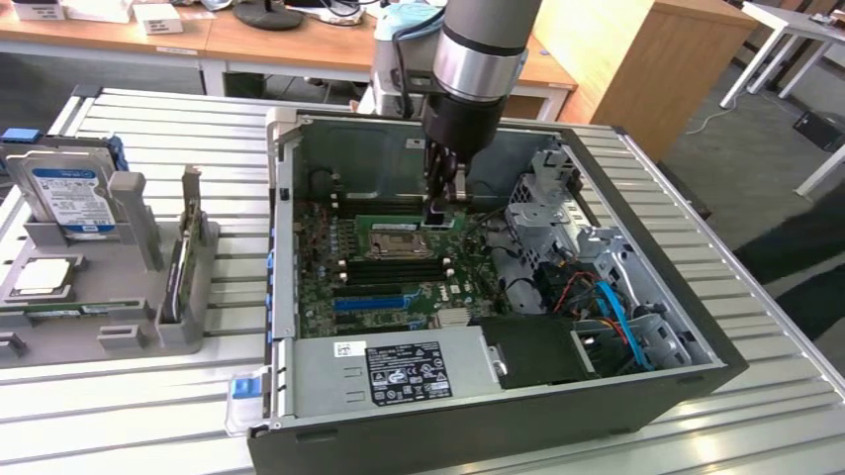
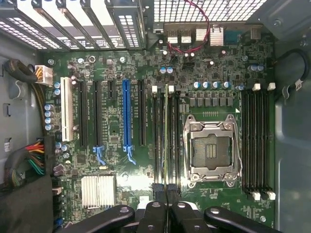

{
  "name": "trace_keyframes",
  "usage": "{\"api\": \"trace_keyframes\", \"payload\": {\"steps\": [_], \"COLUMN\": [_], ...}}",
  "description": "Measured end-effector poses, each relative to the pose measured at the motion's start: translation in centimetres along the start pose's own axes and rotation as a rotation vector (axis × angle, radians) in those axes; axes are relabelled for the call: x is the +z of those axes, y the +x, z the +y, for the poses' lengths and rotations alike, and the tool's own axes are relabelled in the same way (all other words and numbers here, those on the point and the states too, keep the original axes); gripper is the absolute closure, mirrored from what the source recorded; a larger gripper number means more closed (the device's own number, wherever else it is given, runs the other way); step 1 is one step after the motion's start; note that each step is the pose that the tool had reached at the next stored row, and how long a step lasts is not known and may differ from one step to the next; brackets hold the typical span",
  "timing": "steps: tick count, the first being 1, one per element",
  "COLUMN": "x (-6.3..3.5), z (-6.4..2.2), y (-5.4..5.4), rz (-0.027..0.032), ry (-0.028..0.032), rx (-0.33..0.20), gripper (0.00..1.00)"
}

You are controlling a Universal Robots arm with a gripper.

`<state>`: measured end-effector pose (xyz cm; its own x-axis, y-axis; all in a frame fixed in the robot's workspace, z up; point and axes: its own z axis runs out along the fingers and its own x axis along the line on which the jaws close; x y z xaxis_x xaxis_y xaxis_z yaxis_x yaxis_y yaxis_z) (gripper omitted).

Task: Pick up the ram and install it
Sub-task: 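Insert the ram into the slot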

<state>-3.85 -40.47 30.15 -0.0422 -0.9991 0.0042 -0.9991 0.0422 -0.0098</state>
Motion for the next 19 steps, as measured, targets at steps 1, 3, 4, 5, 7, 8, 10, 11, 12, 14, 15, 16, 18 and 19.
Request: {"api": "trace_keyframes", "payload": {"steps": [1, 3, 4, 5, 7, 8, 10, 11, 12, 14, 15, 16, 18, 19], "x": [0.09, 0.31, 0.42, 0.55, 0.81, 0.94, 1.21, 1.33, 1.46, 1.69, 1.80, 1.89, 1.98, 1.98], "z": [0.00, 0.00, 0.00, 0.00, 0.01, 0.01, 0.01, 0.01, 0.02, 0.02, 0.02, 0.02, 0.02, 0.02], "y": [0.0, 0.0, 0.0, 0.0, 0.0, 0.0, 0.0, 0.0, 0.0, 0.0, 0.0, 0.0, 0.0, 0.0], "rz": [0.0004, 0.0004, 0.0004, 0.0004, 0.0004, 0.0005, 0.0003, 0.0003, 0.0004, 0.0004, 0.0005, 0.0005, 0.0006, 0.0006], "ry": [-0.0001, -0.0001, 0.0000, 0.0000, 0.0000, 0.0000, 0.0001, 0.0001, 0.0000, 0.0001, 0.0000, 0.0000, 0.0000, 0.0000], "rx": [0.000, 0.000, 0.000, 0.000, 0.000, 0.000, 0.000, 0.000, 0.000, 0.000, 0.000, 0.000, 0.000, 0.000], "gripper": [0.88, 0.88, 0.88, 0.88, 0.88, 0.88, 0.88, 0.88, 0.88, 0.88, 0.88, 0.88, 0.88, 0.88]}}
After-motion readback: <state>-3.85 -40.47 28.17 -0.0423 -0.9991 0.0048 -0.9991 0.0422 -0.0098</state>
